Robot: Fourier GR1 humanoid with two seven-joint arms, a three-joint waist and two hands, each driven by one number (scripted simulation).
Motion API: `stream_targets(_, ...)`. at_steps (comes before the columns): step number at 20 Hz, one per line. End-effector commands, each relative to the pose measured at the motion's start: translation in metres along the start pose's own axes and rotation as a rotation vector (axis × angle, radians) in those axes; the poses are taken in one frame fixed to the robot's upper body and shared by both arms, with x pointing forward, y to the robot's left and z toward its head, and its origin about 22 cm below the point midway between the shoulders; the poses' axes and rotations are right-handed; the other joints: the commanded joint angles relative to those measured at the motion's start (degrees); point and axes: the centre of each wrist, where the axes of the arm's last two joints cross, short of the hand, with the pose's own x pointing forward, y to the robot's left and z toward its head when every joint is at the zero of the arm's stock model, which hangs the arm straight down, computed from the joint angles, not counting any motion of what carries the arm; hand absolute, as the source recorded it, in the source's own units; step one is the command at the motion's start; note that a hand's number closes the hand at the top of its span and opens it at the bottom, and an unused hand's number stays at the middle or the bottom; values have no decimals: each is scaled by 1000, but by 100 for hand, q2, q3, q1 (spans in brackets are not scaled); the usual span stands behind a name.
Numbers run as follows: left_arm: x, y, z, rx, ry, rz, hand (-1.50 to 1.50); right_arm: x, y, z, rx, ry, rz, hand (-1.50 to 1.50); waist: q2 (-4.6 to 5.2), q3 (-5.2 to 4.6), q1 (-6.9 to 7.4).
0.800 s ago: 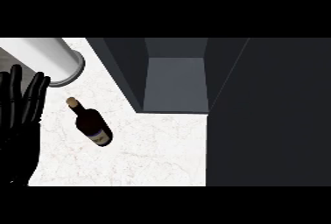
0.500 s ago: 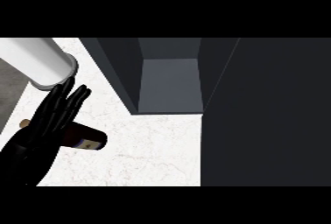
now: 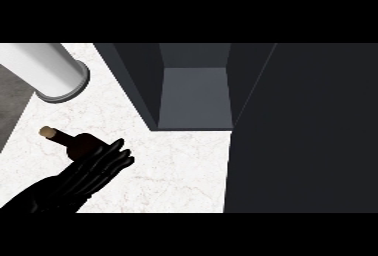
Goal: Pick up the wine, place it into the cabinet and close the cabinet
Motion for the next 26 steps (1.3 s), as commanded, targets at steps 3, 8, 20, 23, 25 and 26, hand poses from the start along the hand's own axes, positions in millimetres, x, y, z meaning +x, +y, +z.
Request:
stream_targets(3,36,-3,13,-57,15,39,-150,50,-1,17,31,-6,-19,-150,-2,-5,26)
stream_targets(8,59,-18,15,-44,16,66,-150,55,-3,11,27,4,-25,-150,2,-3,45)
stream_targets(20,85,3,22,45,18,45,-150,60,18,-7,21,8,-7,-150,0,-6,64)
stream_targets(23,95,24,22,91,22,28,-150,78,20,-1,14,6,-13,-150,0,-8,54)
stream_targets(25,92,13,25,101,23,25,-150,77,21,8,9,10,-16,-150,-5,-6,44)
stream_targets(26,103,18,28,106,21,24,-150,55,17,4,5,2,-8,-150,-2,-2,44)
